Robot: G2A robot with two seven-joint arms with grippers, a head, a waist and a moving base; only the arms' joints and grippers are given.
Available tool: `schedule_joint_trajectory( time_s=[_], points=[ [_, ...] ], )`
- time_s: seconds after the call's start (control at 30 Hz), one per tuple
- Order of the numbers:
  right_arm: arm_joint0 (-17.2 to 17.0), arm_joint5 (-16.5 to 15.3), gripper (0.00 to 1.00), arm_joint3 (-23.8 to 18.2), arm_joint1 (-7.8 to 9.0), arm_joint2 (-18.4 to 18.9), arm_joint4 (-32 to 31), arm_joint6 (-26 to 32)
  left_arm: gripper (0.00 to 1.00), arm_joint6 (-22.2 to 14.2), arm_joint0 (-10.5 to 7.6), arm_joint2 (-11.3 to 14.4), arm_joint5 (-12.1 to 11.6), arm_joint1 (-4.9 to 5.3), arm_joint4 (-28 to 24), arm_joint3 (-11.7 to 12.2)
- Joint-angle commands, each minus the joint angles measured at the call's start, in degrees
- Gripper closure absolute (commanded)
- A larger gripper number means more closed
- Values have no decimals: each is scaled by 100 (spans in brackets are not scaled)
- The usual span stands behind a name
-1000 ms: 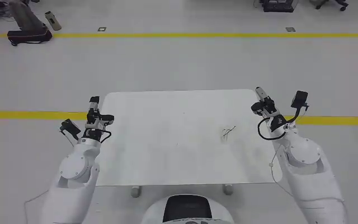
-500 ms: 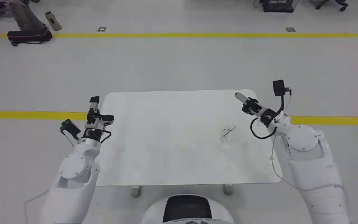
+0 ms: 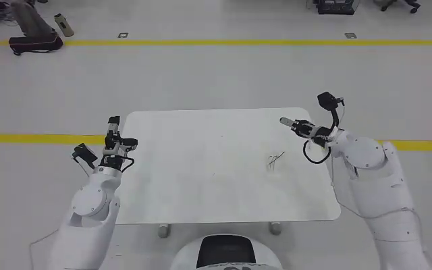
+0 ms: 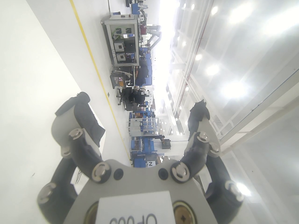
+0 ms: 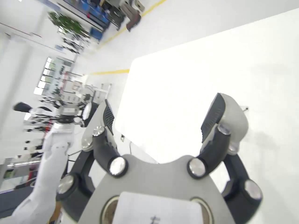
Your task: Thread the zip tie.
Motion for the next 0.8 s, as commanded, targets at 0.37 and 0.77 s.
schedule_joint_trajectory(
  time_s=[0.37,0.77],
  points=[
    [308,-121,0,237,26,-161,-90,693,0,0,0,0,0,0,0,0],
    [1813,443,0,715,-85,-1771,-2142,1690,0,0,0,0,0,0,0,0]
  ],
)
